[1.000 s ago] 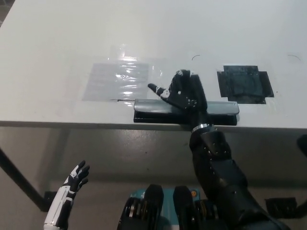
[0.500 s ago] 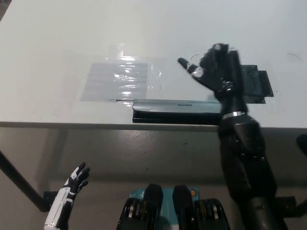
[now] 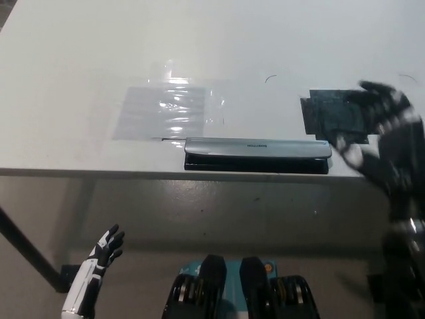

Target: The paper pin puncher is placed at the center of the table and close to the robot and the robot uses its right fist to press on the paper pin puncher

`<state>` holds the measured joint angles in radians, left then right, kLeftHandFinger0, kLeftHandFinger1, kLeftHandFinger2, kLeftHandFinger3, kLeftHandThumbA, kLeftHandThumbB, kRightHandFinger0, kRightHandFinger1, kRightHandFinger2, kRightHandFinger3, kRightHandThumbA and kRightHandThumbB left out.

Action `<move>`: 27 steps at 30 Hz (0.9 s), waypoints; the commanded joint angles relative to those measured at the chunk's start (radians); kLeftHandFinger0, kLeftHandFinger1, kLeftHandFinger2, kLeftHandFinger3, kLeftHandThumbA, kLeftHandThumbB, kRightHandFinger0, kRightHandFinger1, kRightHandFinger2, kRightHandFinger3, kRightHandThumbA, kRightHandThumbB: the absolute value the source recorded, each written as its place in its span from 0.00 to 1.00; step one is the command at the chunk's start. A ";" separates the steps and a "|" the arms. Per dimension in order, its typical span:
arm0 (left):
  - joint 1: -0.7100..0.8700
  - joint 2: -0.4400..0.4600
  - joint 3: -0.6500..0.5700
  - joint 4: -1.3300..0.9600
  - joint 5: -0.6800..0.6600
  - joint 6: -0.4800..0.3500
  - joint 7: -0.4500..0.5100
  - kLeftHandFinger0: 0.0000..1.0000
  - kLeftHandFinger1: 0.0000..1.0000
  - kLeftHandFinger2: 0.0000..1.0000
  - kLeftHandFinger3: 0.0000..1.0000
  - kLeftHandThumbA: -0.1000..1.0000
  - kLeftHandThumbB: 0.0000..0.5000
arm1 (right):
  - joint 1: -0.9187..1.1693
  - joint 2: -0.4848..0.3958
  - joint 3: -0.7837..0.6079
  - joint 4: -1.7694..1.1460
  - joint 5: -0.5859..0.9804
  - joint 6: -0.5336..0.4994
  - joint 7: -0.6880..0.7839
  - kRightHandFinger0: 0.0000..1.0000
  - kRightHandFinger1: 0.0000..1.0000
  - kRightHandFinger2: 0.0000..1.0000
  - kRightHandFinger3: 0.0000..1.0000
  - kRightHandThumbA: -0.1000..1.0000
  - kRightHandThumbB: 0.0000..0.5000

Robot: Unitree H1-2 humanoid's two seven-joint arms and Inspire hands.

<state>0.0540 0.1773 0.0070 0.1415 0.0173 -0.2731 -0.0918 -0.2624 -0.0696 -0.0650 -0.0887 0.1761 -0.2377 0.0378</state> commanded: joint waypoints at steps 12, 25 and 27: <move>-0.052 0.031 0.014 -0.023 -0.013 -0.030 -0.006 1.00 1.00 1.00 1.00 1.00 0.26 | 0.356 -0.038 0.159 0.040 -0.086 -0.039 0.081 1.00 1.00 1.00 1.00 1.00 0.35; -0.054 0.035 0.014 -0.031 -0.014 -0.025 -0.011 1.00 1.00 1.00 1.00 1.00 0.27 | 0.318 0.012 0.148 0.248 -0.043 -0.083 0.116 1.00 1.00 1.00 1.00 1.00 0.29; -0.066 0.038 0.016 -0.028 -0.017 -0.020 -0.013 1.00 1.00 1.00 1.00 1.00 0.23 | 0.304 0.012 0.144 0.257 -0.036 -0.072 0.121 1.00 1.00 1.00 1.00 1.00 0.31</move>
<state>0.0187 0.1992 0.0149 0.1347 0.0162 -0.2750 -0.0922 0.0724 -0.0602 0.0902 0.1659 0.1081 -0.2656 0.1319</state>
